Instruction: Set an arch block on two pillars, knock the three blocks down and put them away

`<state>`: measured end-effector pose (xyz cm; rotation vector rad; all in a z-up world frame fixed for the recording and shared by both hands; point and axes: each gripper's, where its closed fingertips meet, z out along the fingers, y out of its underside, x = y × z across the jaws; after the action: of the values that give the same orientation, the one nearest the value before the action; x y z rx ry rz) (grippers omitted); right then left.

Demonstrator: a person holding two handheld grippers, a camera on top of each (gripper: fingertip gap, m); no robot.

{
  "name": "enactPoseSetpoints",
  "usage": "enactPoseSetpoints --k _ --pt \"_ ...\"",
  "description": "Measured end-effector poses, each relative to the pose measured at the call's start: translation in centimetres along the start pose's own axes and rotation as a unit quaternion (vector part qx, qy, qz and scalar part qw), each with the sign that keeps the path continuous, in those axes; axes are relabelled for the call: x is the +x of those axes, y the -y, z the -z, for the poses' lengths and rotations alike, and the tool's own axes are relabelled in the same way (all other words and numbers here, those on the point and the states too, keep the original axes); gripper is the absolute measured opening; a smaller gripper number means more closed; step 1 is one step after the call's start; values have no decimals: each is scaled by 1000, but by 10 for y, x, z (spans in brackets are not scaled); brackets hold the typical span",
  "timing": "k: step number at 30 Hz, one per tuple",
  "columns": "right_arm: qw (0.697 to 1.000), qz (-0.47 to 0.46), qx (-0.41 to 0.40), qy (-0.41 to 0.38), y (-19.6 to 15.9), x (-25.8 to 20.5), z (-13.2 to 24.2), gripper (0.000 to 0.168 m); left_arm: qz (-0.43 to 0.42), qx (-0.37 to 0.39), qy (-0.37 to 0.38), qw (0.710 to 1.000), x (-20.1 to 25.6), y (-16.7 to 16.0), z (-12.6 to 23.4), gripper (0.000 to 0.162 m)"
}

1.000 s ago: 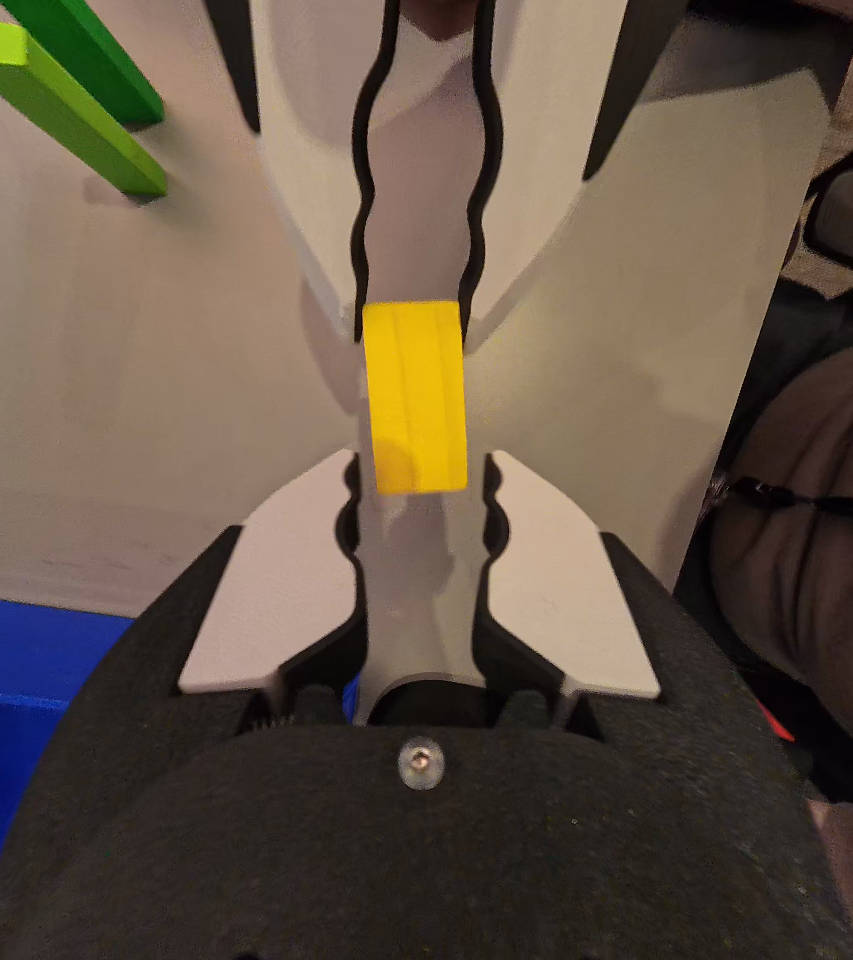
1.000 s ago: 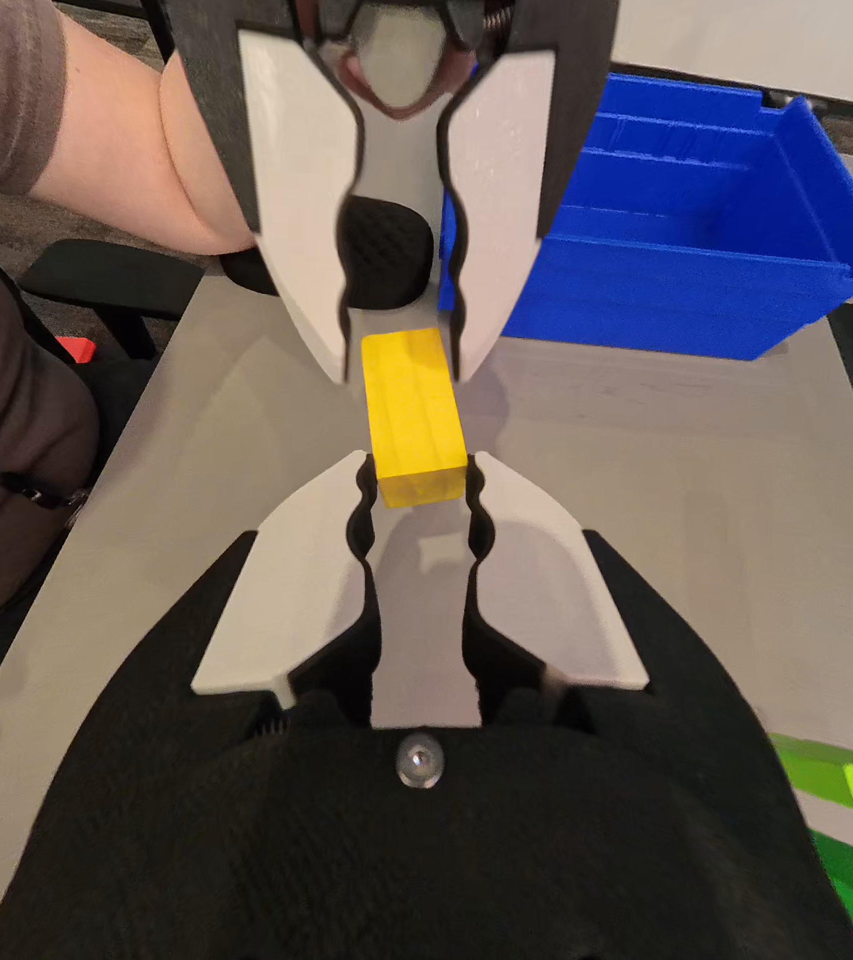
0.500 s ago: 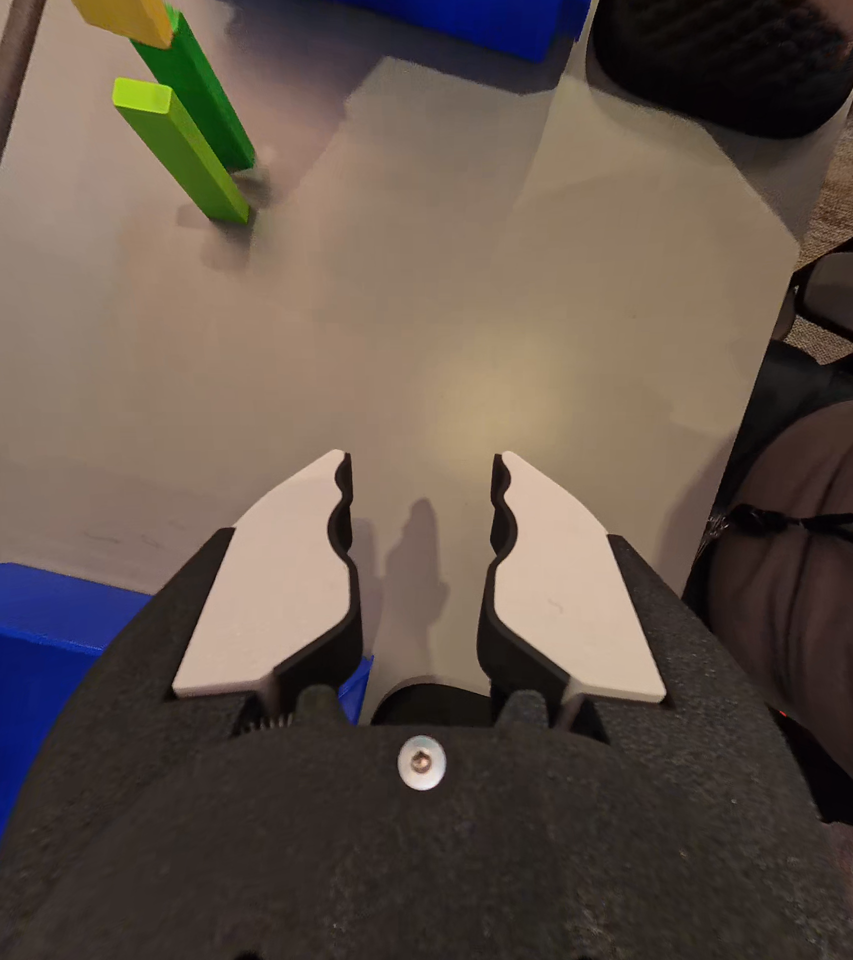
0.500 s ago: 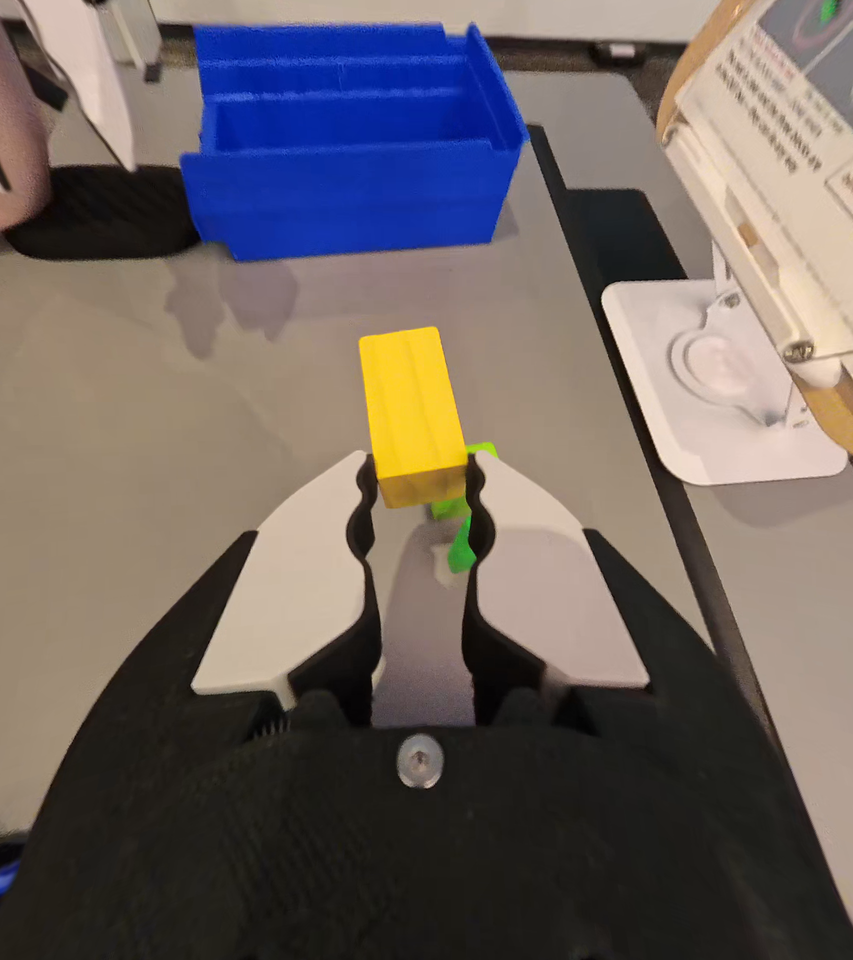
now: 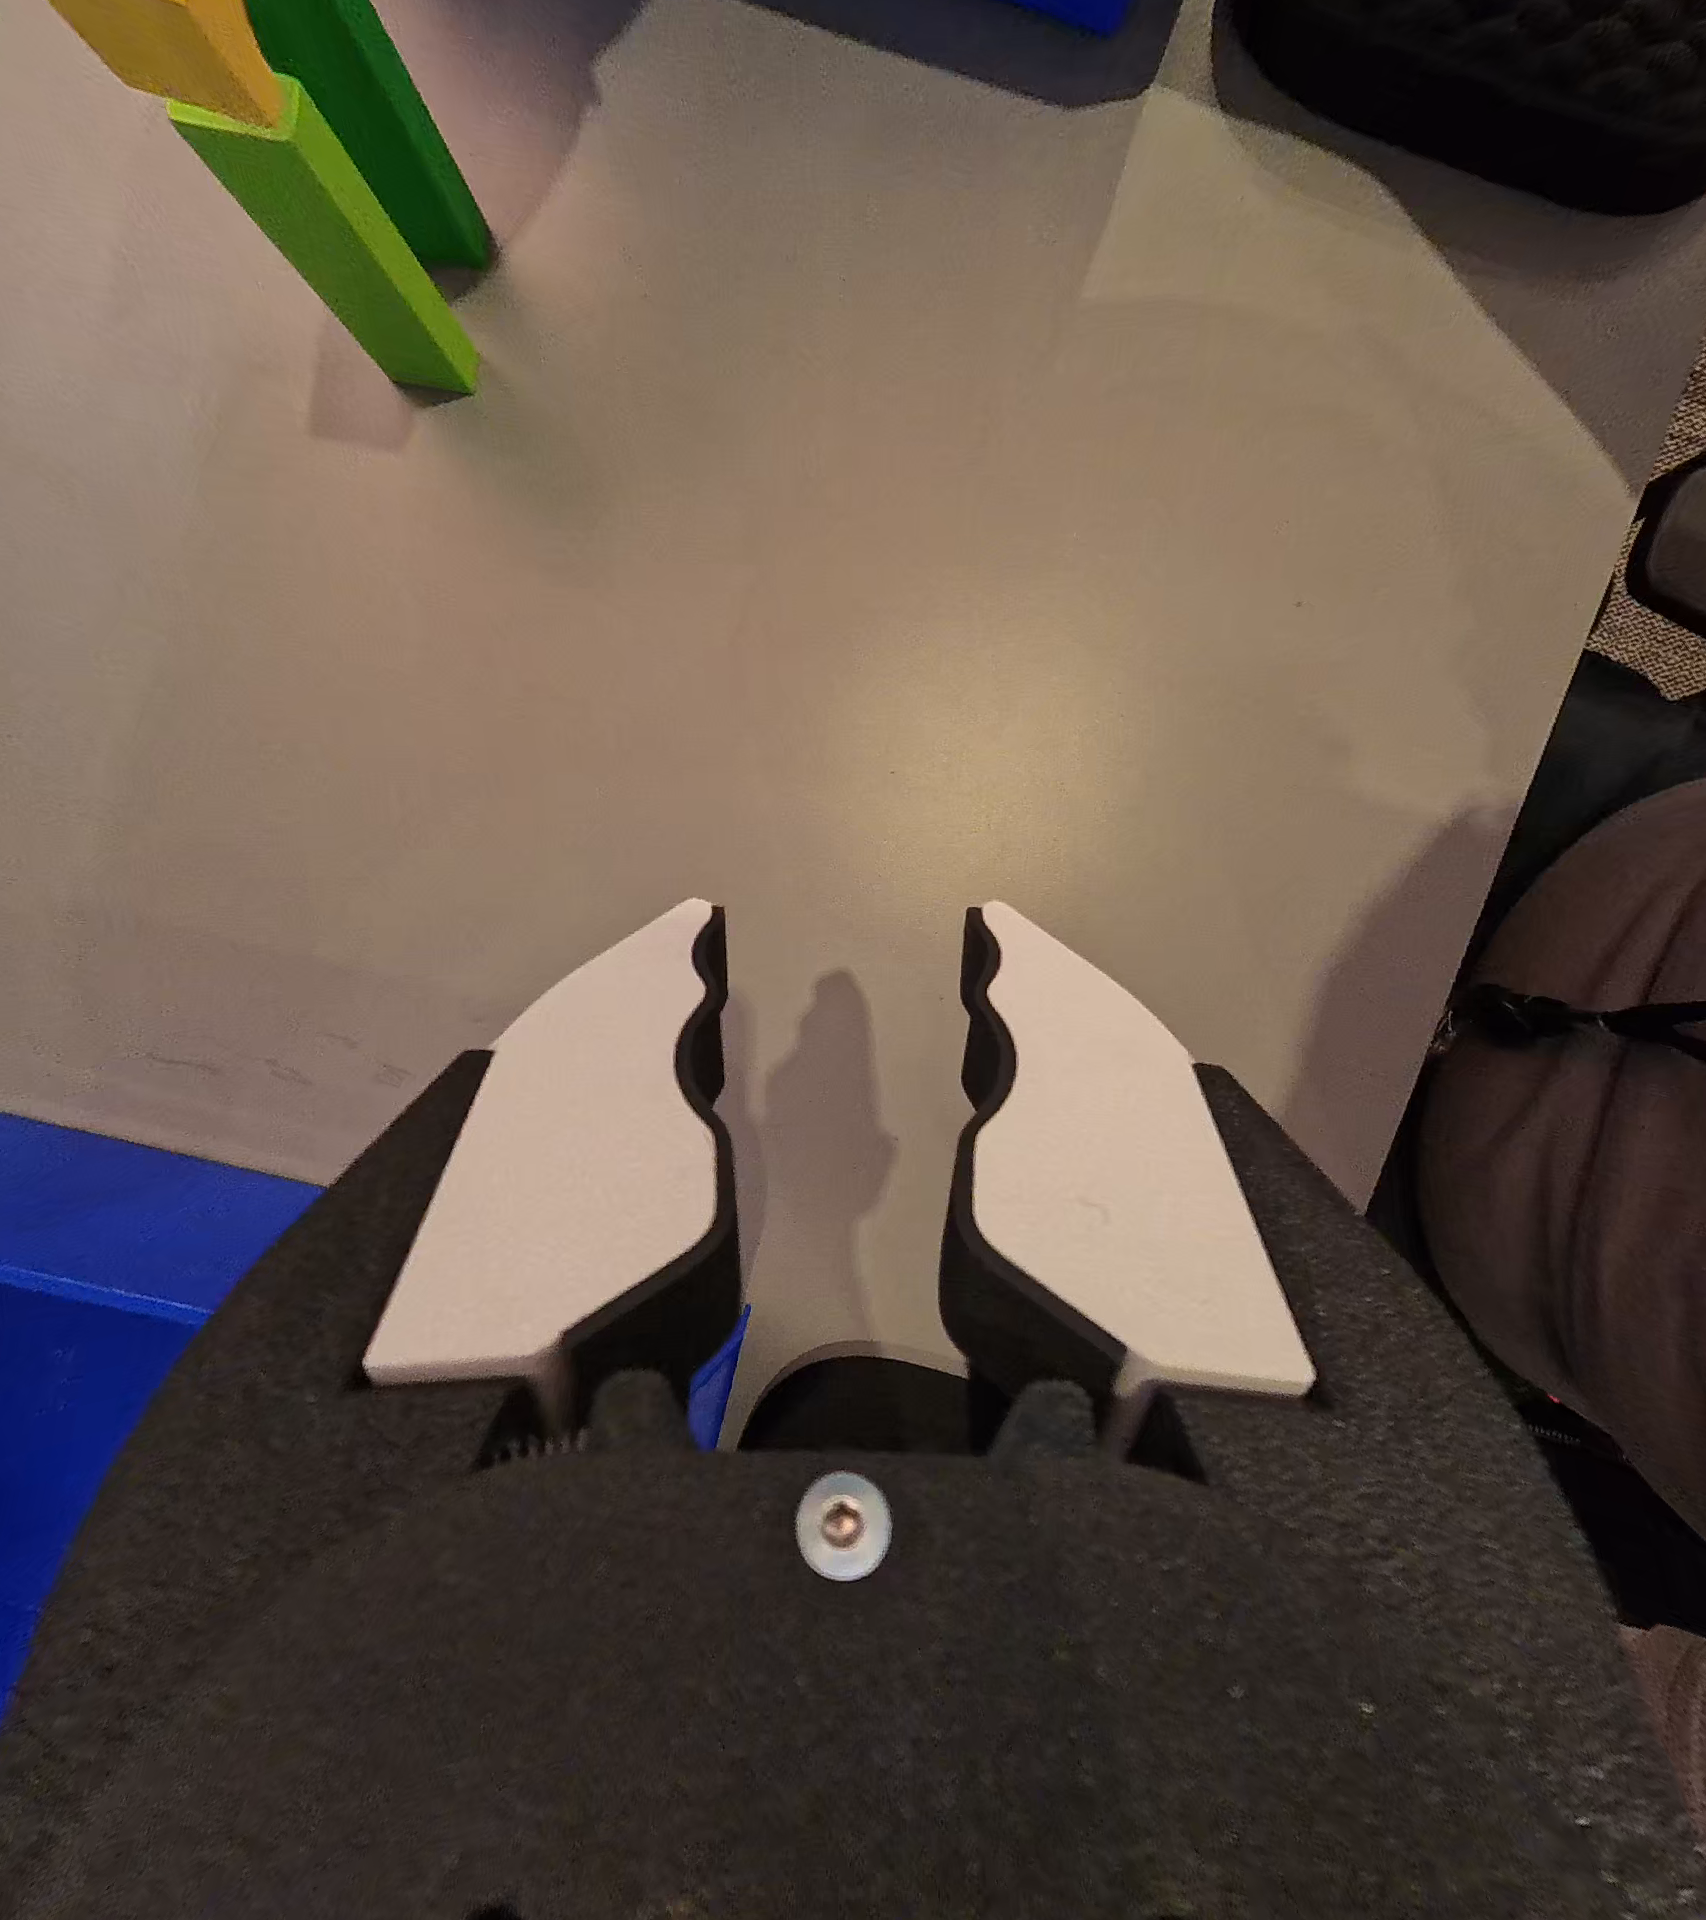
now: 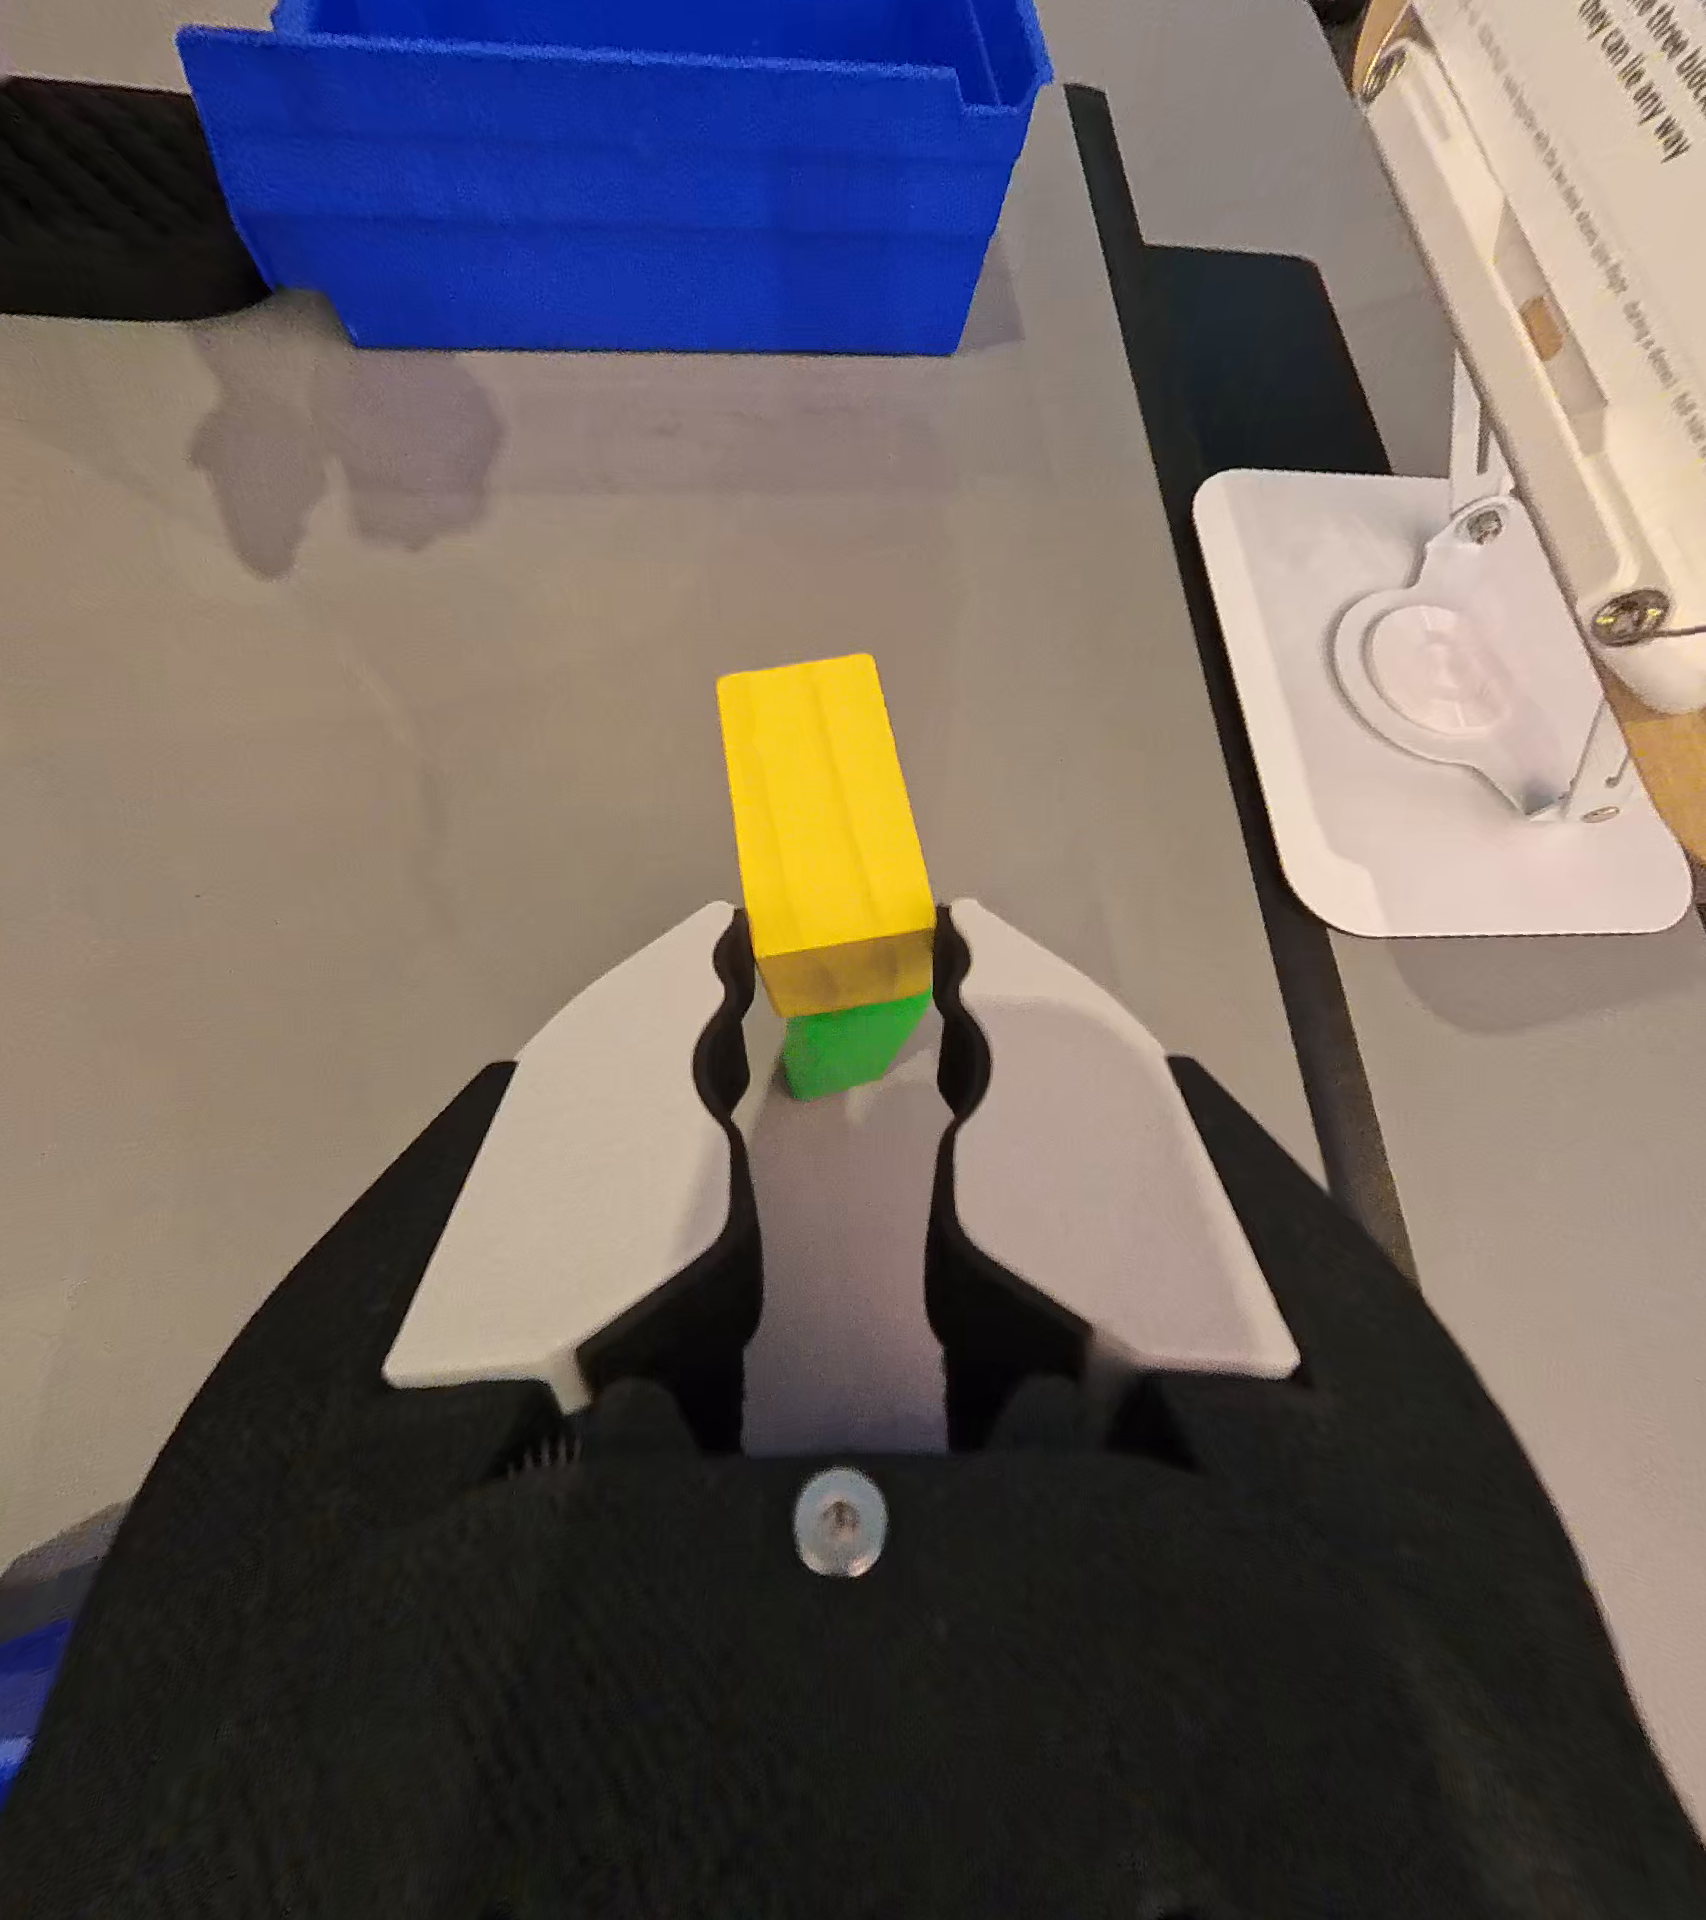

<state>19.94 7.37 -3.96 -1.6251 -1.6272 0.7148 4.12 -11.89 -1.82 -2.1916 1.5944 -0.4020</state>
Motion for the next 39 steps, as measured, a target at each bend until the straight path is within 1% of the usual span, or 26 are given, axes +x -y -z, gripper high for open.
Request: enactPoseSetpoints --k 4,12,25,39 --pt "1000 -5 -5 2 -6 2 -4 35 -2 -7 2 1000 0 -2 -1 43" --pt "1000 -13 14 -1 -6 5 -4 34 -5 -9 2 1000 3 -2 -1 41" --pt "1000 -17 -3 4 -12 4 -7 34 -5 -22 -4 1000 5 -4 -7 39" --pt "1000 -29 1 1 -14 6 -5 34 -3 -32 -9 999 7 -6 -10 38"
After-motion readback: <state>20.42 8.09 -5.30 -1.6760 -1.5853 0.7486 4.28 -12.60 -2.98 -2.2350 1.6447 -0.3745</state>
